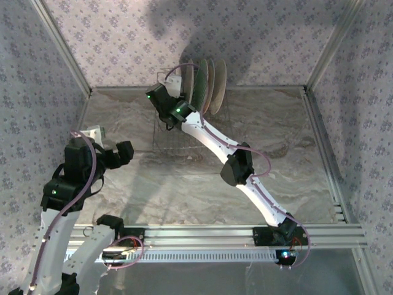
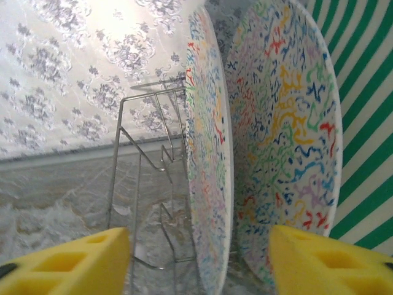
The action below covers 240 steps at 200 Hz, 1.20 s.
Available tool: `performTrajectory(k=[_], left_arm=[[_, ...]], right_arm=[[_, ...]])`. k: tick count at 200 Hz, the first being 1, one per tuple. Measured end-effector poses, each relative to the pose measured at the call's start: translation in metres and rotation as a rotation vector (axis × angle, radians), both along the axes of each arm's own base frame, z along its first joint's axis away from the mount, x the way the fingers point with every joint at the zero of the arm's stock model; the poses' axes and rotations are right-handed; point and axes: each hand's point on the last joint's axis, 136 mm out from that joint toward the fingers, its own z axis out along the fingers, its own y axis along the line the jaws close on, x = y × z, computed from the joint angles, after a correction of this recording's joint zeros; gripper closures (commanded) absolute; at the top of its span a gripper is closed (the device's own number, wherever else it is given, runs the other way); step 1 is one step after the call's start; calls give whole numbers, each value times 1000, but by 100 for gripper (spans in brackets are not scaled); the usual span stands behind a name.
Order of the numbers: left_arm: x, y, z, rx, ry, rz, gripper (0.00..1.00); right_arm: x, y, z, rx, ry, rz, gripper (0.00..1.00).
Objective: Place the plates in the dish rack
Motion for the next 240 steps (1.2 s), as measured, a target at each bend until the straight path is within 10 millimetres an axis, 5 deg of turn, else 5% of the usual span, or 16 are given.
performTrajectory(k=[10,47,72,99,120,144,186,208,240], left_arm=[[-1,1,1,7,3,2,1],[-8,9,11,46,-45,9,1],[-11,17,21,81,-83,34,1],[-10,25,26,131,-102,53,1],[-7,29,27,157,-166,66,1],[-5,33,19,174,-231,87,1],[21,27,-1,227,-234,67,1],[38,23,-22,268,-217,44,1],[52,17,-68,310,-211,5,1]], right_arm=[[-4,-2,11,-8,-3,15,0],[-30,-29,92,26,-48,65,0],[-53,-76,151,55,-90,51,0],[-76,-130,174,-5,-107,13,0],[-88,-160,159,-77,-77,-8,0],[-95,-195,118,-152,0,-39,0],[-116,-291,47,-161,82,-146,0],[-130,-332,38,-121,61,-209,0],[-143,-356,28,-108,39,-236,0]])
